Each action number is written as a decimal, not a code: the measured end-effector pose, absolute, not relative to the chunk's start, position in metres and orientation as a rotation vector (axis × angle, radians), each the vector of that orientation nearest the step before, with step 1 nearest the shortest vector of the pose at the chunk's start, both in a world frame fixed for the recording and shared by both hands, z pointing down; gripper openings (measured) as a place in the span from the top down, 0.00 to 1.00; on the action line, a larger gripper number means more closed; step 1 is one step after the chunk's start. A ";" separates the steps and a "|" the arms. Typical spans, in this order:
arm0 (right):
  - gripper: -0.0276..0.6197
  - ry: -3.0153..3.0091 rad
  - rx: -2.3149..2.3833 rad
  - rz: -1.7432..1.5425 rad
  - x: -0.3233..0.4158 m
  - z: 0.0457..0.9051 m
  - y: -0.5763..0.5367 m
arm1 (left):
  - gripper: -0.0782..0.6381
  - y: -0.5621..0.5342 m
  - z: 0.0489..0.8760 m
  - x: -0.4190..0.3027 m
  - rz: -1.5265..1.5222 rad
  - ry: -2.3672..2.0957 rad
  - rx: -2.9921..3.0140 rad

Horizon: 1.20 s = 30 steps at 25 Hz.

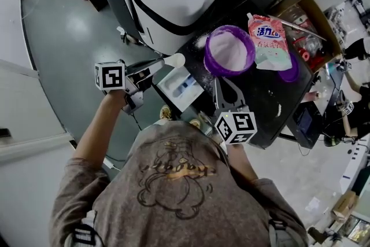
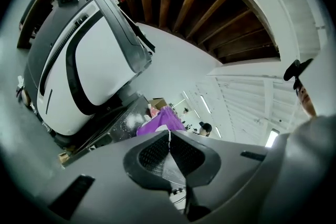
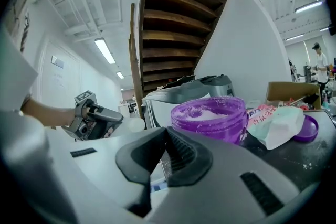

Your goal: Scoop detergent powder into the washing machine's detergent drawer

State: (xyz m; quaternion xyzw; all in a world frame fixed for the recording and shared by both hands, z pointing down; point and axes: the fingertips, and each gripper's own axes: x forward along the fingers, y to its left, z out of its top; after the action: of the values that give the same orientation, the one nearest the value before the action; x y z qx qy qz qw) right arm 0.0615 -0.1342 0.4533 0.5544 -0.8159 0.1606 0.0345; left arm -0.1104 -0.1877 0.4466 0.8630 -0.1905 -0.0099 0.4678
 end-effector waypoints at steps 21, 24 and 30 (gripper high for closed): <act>0.95 -2.507 1.676 0.523 0.059 0.462 -0.130 | 0.86 -0.165 0.554 -0.131 0.335 -0.756 2.087; 0.95 -2.508 1.670 0.527 0.059 0.464 -0.129 | 0.86 -0.160 0.564 -0.126 0.383 -0.754 2.099; 0.95 -2.506 1.665 0.537 0.060 0.467 -0.127 | 0.86 -0.159 0.573 -0.123 0.505 -0.801 2.157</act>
State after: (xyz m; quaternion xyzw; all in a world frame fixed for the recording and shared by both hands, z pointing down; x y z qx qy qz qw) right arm 0.0597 -0.1270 0.4667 0.5444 -0.8192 0.1756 0.0425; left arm -0.1226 -0.1592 0.5725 0.8459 -0.3141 0.1979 0.3830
